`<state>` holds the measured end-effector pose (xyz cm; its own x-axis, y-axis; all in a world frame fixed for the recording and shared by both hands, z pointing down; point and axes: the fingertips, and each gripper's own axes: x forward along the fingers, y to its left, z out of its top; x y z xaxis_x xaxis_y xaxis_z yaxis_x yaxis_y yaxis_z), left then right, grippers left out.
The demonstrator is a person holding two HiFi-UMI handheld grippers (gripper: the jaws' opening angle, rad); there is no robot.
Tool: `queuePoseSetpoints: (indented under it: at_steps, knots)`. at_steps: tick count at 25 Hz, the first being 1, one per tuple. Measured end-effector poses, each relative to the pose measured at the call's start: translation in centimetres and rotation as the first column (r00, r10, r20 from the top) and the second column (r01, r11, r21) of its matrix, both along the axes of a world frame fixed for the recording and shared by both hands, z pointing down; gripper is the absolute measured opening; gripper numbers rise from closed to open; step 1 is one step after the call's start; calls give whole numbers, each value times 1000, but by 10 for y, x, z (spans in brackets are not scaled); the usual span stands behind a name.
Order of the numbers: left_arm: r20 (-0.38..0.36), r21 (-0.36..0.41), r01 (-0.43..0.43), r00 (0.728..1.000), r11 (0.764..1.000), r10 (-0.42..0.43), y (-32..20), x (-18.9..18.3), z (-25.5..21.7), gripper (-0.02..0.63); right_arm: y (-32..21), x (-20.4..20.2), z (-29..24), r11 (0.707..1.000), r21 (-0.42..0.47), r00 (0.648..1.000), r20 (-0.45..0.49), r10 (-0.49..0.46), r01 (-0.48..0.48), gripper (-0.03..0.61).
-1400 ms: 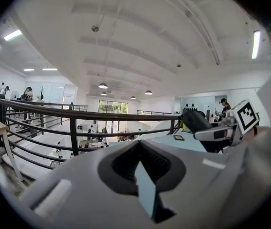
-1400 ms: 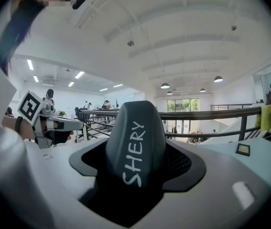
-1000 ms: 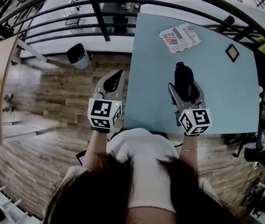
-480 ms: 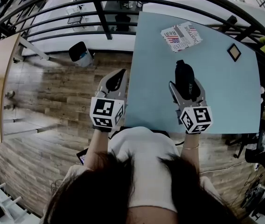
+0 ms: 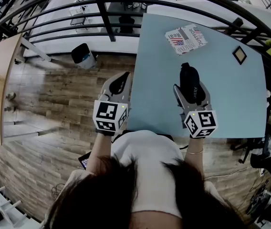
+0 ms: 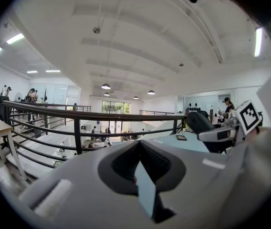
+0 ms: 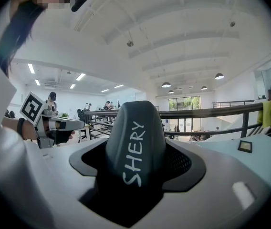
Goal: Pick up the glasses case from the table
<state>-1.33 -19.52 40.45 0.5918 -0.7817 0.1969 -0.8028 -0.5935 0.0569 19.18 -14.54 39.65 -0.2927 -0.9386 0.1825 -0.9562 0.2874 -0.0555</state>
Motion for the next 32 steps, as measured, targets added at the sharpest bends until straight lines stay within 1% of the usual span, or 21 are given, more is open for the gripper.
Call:
queuePoseSetpoints:
  at_steps: [7, 14, 32]
  knots:
    - [0, 0, 0, 1000, 1000, 0, 2, 0, 0, 58, 2, 2, -2, 1000, 6, 1000, 3, 6, -6, 348]
    - [-3, 0, 4, 1000, 1000, -4, 4, -1, 0, 57, 2, 4, 2, 1000, -7, 1000, -7, 13, -13, 345]
    - [-2, -7, -10, 1000, 1000, 10, 3, -3, 1, 57, 5, 1, 2, 1000, -12, 1000, -3, 24, -24, 345]
